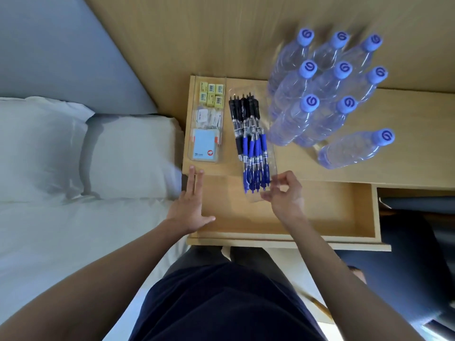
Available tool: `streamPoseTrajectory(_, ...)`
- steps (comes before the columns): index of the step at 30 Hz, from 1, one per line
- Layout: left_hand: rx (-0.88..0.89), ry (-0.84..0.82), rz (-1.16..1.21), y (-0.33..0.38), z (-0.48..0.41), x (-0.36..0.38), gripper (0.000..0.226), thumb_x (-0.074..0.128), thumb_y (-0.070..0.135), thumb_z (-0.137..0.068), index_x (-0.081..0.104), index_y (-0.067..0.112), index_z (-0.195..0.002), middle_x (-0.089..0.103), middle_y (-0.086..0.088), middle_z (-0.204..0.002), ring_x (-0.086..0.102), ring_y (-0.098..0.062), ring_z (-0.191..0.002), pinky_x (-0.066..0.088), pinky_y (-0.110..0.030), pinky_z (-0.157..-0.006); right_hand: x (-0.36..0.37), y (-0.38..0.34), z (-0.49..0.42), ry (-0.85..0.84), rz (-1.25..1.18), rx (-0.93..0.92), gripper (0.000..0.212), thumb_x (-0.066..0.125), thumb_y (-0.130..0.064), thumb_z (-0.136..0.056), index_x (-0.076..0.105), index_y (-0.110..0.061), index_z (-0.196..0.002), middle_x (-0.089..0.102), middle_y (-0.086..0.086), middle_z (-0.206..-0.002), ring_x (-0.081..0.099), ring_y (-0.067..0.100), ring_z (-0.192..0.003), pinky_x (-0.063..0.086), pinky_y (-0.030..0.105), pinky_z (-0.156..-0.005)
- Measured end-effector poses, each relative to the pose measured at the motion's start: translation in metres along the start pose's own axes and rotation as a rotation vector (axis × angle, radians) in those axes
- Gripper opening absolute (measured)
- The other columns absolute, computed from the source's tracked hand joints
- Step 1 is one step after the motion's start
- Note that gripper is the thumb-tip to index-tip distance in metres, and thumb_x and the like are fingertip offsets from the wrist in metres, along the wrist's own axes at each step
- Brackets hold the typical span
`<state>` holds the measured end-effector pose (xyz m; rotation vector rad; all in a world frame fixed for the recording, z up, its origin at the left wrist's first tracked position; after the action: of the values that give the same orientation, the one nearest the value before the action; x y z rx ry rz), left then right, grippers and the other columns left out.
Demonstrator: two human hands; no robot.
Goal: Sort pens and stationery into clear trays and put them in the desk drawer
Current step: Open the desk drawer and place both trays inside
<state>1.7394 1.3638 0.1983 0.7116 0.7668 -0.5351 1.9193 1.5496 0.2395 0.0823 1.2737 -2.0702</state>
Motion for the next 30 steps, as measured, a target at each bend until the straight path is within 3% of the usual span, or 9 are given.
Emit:
streamPoseTrajectory(3, 0.033, 0.004, 0.098, -0.006, 0.001, -0.002, 0.118, 0.073, 0.034, -0.085, -0.02, 0.029, -0.157, -0.04, 0.011, -0.158, 0.065, -0.019, -0.103, 0.047, -0.026, -0.064, -0.026, 0.009, 0.006, -0.011, 0.092, -0.023, 0.019, 0.049, 0.005, -0.097, 0.058, -0.011, -0.092, 0.062, 0.004, -0.101, 0.073, 0.017, -0.061, 0.058, 0.023, -0.058)
streamPoseTrajectory(7, 0.043, -0.042, 0.206, -0.014, 0.002, -0.007, 0.104, 0.066, 0.015, -0.085, -0.005, 0.03, -0.16, -0.027, 0.018, -0.163, 0.056, -0.011, -0.083, 0.038, -0.021, -0.054, -0.054, 0.027, 0.003, -0.046, 0.244, -0.042, 0.024, 0.053, 0.004, -0.093, 0.066, -0.015, -0.089, 0.068, -0.002, -0.095, 0.073, 0.02, -0.059, 0.062, 0.045, -0.069)
streamPoseTrajectory(12, 0.044, -0.06, 0.303, -0.022, 0.002, -0.012, 0.101, 0.054, -0.007, -0.078, 0.011, 0.034, -0.159, -0.014, 0.027, -0.164, 0.059, -0.014, -0.106, 0.046, -0.025, -0.054, -0.064, 0.035, -0.016, -0.144, 0.489, -0.062, 0.024, 0.062, 0.002, -0.091, 0.07, -0.018, -0.081, 0.072, 0.0, -0.091, 0.072, 0.025, -0.066, 0.058, 0.04, -0.069)
streamPoseTrajectory(15, 0.039, -0.073, 0.367, -0.024, 0.002, -0.012, 0.099, 0.053, -0.009, -0.081, 0.01, 0.032, -0.16, -0.012, 0.028, -0.161, 0.06, -0.021, -0.116, 0.042, -0.011, -0.063, -0.062, 0.031, -0.033, -0.228, 0.648, -0.121, 0.035, 0.068, -0.003, -0.089, 0.067, -0.033, -0.071, 0.072, -0.009, -0.086, 0.07, 0.023, -0.077, 0.057, 0.04, -0.075)
streamPoseTrajectory(19, 0.039, -0.07, 0.427, -0.024, 0.002, -0.012, 0.094, 0.053, -0.004, -0.087, 0.009, 0.037, -0.158, -0.013, 0.031, -0.16, 0.056, -0.019, -0.126, 0.049, -0.017, -0.077, -0.06, 0.029, -0.048, -0.304, 0.74, -0.136, 0.037, 0.067, -0.004, -0.091, 0.066, -0.036, -0.072, 0.066, -0.017, -0.081, 0.063, 0.015, -0.078, 0.047, 0.031, -0.072)
streamPoseTrajectory(21, 0.051, -0.068, 0.426, -0.023, 0.003, -0.013, 0.089, 0.056, 0.001, -0.09, 0.01, 0.036, -0.159, -0.013, 0.026, -0.163, 0.047, -0.017, -0.136, 0.042, -0.01, -0.078, -0.057, 0.034, -0.054, -0.335, 0.76, -0.121, 0.04, 0.064, 0.001, -0.09, 0.068, -0.036, -0.075, 0.066, -0.017, -0.084, 0.061, 0.007, -0.076, 0.042, 0.028, -0.071)
streamPoseTrajectory(25, 0.026, -0.117, 0.421, -0.021, 0.005, -0.016, 0.087, 0.055, 0.005, -0.091, 0.011, 0.034, -0.16, -0.014, 0.024, -0.164, 0.054, -0.021, -0.13, 0.04, -0.009, -0.073, -0.041, 0.042, -0.062, -0.374, 0.778, -0.115, 0.035, 0.064, 0.001, -0.089, 0.07, -0.032, -0.079, 0.07, -0.005, -0.1, 0.06, 0.016, -0.093, 0.042, 0.027, -0.081)
streamPoseTrajectory(30, 0.004, -0.142, 0.394, -0.022, 0.004, -0.022, 0.083, 0.055, 0.007, -0.091, 0.015, 0.033, -0.159, -0.012, 0.025, -0.164, 0.058, -0.02, -0.124, 0.039, -0.011, -0.074, -0.017, 0.061, -0.061, -0.41, 0.795, -0.016, 0.021, 0.065, -0.001, -0.09, 0.076, -0.018, -0.096, 0.062, 0.001, -0.114, 0.062, 0.017, -0.091, 0.047, 0.024, -0.078)
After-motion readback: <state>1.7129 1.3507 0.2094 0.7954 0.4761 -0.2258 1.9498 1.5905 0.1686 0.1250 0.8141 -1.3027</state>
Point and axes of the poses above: each hand's wrist, its own z-axis away from the middle knuckle, its own x-axis out of the palm, y = z × x, the point moved 6 cm from there along -z, towards the middle knuckle
